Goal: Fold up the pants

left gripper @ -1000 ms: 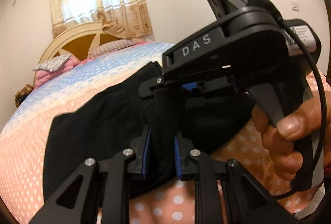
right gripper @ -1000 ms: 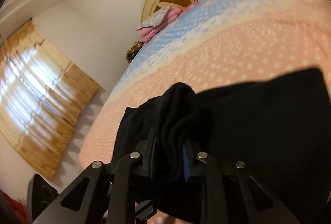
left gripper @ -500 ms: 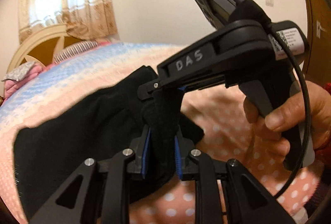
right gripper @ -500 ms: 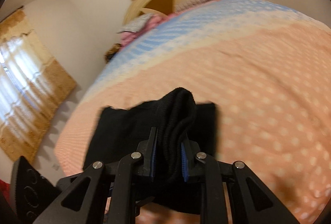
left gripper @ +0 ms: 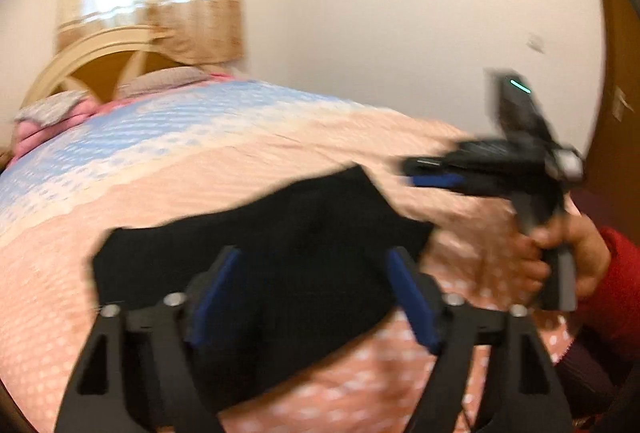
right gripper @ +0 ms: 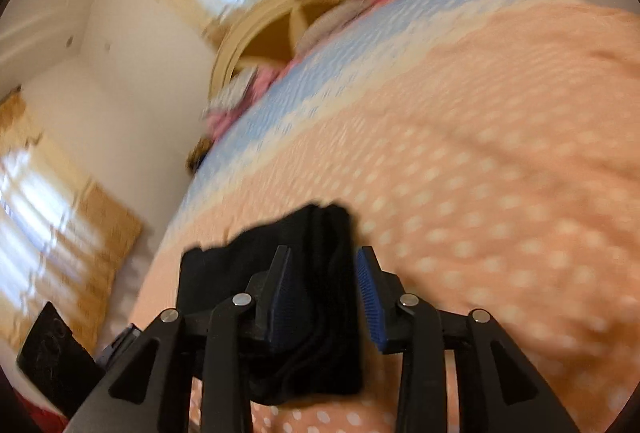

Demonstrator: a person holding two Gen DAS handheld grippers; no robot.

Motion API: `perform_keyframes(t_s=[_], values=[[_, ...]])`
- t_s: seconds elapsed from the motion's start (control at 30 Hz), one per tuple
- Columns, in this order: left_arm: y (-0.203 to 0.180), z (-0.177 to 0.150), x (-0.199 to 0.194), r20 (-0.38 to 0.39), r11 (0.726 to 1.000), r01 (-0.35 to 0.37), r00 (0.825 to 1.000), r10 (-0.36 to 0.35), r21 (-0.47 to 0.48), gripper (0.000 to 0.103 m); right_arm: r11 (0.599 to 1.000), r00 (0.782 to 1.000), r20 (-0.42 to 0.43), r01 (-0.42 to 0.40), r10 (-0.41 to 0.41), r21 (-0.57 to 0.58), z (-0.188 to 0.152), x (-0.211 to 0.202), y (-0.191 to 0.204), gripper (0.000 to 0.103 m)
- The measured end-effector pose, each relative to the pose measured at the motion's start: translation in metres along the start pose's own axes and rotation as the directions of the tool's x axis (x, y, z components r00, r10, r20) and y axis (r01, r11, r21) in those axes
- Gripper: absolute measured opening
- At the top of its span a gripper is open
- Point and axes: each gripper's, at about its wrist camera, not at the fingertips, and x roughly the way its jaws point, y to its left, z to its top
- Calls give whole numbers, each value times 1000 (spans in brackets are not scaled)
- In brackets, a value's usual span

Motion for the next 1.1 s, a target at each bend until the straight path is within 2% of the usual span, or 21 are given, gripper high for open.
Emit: perform_keyframes(t_s=[0.03, 0.07, 0.13, 0.23, 0.33, 0.43, 0.47, 0.5, 0.53, 0.57, 0.63, 0.73, 0.83, 0.93, 1.0, 1.03, 1.07, 1.1], values=[[9, -3, -4, 8, 1000, -24, 1000, 24, -8, 81, 1000, 999, 28, 26, -25, -15, -1, -11, 2, 36], [21, -4, -7, 14, 997, -78, 997, 78, -17, 81, 997, 998, 40, 56, -54, -47, -3, -18, 8, 36], [44, -3, -2, 9, 988, -146, 989, 147, -48, 80, 990, 997, 30, 76, -73, -118, -10, -25, 28, 36], [65, -11, 7, -39, 970, -189, 982, 185, -155, 80, 968, 998, -47, 27, -40, -248, -28, -18, 68, 36], [81, -24, 19, -126, 950, -224, 971, 201, -216, 81, 935, 991, -121, 14, -61, -353, -49, 1, 95, 36], [88, -38, 33, -206, 937, -278, 950, 236, -211, 81, 932, 965, -198, 96, -174, -349, -63, 25, 81, 35], [90, -41, 37, -223, 931, -293, 944, 245, -216, 84, 941, 957, -219, 113, -189, -318, -65, 28, 70, 34], [94, -44, 39, -233, 926, -297, 941, 244, -231, 92, 958, 966, -213, 84, -145, -274, -64, 24, 63, 34], [104, -49, 34, -240, 914, -301, 941, 239, -270, 95, 973, 972, -209, 61, -108, -221, -61, 20, 56, 34], [108, -49, 32, -245, 906, -300, 942, 231, -298, 96, 985, 971, -223, 46, -82, -164, -57, 18, 49, 34], [114, -49, 23, -253, 895, -307, 940, 230, -325, 96, 991, 974, -215, 44, -70, -125, -53, 11, 46, 35], [122, -46, 6, -236, 876, -372, 921, 308, -308, 95, 965, 986, -96, 114, -140, -237, -43, -11, 64, 36], [135, -28, 2, -191, 870, -376, 925, 329, -319, 95, 942, 986, -5, 156, -165, -297, -25, -21, 76, 36], [131, -15, 8, -142, 881, -389, 921, 364, -270, 95, 925, 982, 24, 183, -186, -332, -3, -1, 86, 36], [130, -8, 22, -135, 892, -385, 922, 362, -238, 95, 914, 983, 5, 170, -181, -367, 4, 25, 90, 36], [133, -5, 34, -144, 898, -379, 924, 354, -224, 95, 904, 977, -14, 192, -214, -383, 6, 42, 90, 36], [137, -6, 46, -170, 898, -383, 921, 352, -217, 95, 892, 961, -44, 234, -272, -388, 7, 63, 87, 36], [143, -7, 59, -212, 891, -398, 911, 355, -219, 95, 884, 944, -82, 268, -321, -383, 6, 81, 82, 36]])
